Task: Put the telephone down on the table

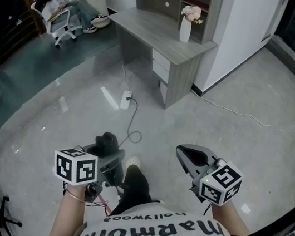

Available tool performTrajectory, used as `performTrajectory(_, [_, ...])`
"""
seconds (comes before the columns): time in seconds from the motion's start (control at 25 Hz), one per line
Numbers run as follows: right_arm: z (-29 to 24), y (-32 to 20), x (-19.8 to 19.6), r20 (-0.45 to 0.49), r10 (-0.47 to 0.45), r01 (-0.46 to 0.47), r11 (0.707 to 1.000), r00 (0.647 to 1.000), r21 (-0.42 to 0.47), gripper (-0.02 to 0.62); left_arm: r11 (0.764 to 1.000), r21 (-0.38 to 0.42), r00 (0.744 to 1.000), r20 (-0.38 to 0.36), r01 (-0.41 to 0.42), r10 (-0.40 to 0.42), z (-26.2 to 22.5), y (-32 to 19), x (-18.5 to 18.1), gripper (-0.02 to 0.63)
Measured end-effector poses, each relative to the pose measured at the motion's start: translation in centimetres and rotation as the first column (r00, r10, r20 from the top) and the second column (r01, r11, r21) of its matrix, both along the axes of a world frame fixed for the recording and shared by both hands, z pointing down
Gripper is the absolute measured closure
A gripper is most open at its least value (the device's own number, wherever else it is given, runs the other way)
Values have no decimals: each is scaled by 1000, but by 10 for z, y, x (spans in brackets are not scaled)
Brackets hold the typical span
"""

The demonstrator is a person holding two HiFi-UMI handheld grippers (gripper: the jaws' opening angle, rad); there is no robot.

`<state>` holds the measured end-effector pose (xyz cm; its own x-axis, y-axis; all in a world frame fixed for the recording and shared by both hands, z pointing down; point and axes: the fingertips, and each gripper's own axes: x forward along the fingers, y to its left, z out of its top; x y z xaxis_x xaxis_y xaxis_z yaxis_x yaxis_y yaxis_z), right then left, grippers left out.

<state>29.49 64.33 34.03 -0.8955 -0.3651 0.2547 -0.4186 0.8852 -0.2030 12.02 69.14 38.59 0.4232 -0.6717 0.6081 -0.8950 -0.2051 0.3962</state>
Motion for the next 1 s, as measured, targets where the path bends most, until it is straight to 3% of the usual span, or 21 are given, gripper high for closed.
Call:
performTrajectory(0.24, [6,-28,-13,-26,35,-35,999,999,-13,589,999,-30,998,-68,-20,18,17,-25,-12,333])
performTrajectory(0.48, [20,-73,-47,-40,65,-66,997,997,-37,589,998,-30,996,-82,-49,46,24,-77,-41,333])
performTrajectory(1.0, [12,-212,-162,-1,78,-78,994,997,-73,589,999,-36,993,-116,-18,14,15,-214,-152,333])
